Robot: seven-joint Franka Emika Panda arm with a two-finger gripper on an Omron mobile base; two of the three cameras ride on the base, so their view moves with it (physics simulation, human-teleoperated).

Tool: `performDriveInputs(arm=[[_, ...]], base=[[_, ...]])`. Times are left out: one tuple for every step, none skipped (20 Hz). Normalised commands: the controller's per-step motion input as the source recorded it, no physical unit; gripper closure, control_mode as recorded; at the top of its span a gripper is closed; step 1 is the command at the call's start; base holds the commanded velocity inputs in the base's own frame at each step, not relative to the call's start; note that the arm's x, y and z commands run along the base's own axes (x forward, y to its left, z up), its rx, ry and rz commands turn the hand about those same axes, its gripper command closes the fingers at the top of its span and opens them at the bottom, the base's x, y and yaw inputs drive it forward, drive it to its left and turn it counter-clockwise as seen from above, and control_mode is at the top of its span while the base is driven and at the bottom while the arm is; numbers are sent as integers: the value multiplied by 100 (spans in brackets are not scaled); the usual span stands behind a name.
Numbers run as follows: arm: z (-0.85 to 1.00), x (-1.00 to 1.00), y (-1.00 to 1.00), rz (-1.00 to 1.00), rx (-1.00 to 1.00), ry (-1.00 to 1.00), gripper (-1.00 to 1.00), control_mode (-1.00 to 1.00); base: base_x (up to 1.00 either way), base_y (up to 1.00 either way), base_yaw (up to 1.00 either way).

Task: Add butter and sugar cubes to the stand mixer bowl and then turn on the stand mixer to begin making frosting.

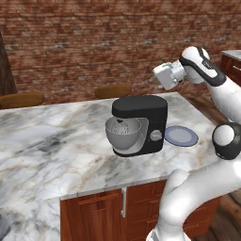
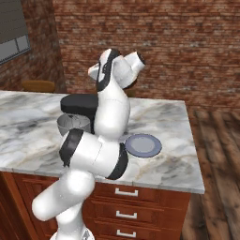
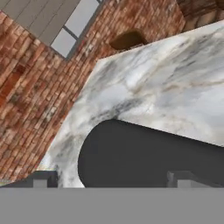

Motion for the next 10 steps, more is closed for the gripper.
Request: performDriveInputs(arm=[[-61,-32,100,-1,-55,7,-100,-100],[-64,-31,100,-1,-53,9,-100,-100],[-69,-31,99,-2,-54,9,-100,-100],[-66,-32,94,-2,-53,8,-100,-100],[-61,-36,86,-2,-51,6,-100,-100],[-59,-41,81,-3,-49,5,-100,-100],[-57,-45,75,-4,-49,3,-100,-100],[-56,-44,73,-5,-49,4,-100,-100],[-57,-39,66,-6,-47,4,-100,-100],[-59,-32,64,-6,-46,5,-100,-100]], base=[[0,0,0],[0,0,0],[0,0,0],[0,0,0],[0,0,0],[0,0,0],[0,0,0],[0,0,0],[0,0,0],[0,0,0]])
